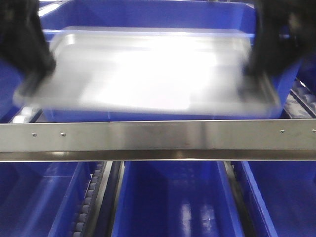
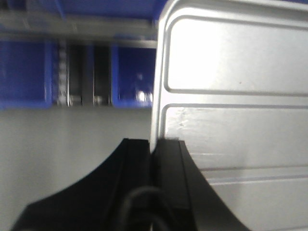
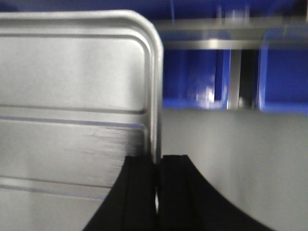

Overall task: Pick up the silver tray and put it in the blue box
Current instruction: 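Lower the tray with both grippers down into the blue bin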

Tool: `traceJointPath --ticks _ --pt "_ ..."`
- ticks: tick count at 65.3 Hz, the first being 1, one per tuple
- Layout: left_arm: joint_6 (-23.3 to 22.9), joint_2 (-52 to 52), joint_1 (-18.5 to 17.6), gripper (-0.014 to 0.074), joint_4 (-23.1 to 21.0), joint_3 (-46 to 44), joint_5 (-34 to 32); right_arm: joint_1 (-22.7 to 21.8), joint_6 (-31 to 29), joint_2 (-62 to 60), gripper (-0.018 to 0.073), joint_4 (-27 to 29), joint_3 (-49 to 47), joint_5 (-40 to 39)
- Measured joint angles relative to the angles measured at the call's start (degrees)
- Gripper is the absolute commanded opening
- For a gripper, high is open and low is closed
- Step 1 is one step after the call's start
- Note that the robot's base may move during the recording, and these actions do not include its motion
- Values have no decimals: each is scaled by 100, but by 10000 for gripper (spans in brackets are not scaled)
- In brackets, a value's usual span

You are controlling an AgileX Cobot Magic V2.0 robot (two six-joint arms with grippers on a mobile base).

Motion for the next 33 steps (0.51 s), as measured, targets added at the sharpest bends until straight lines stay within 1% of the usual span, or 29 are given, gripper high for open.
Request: traceJointPath --ticks 8,22,28,33 --pt "0 213 203 -104 389 -539 -124 -21 0 0 60 -530 -438 -139" --pt "20 813 574 -104 1057 -1498 -572 -102 -9 297 60 -1765 -1141 -608" --pt "20 1099 726 -104 1344 -1848 -782 -270 -9 621 60 -2031 -1480 -782" --pt "20 1398 867 -104 1540 -2080 -1071 -541 -9 944 60 -2098 -1771 -1016"
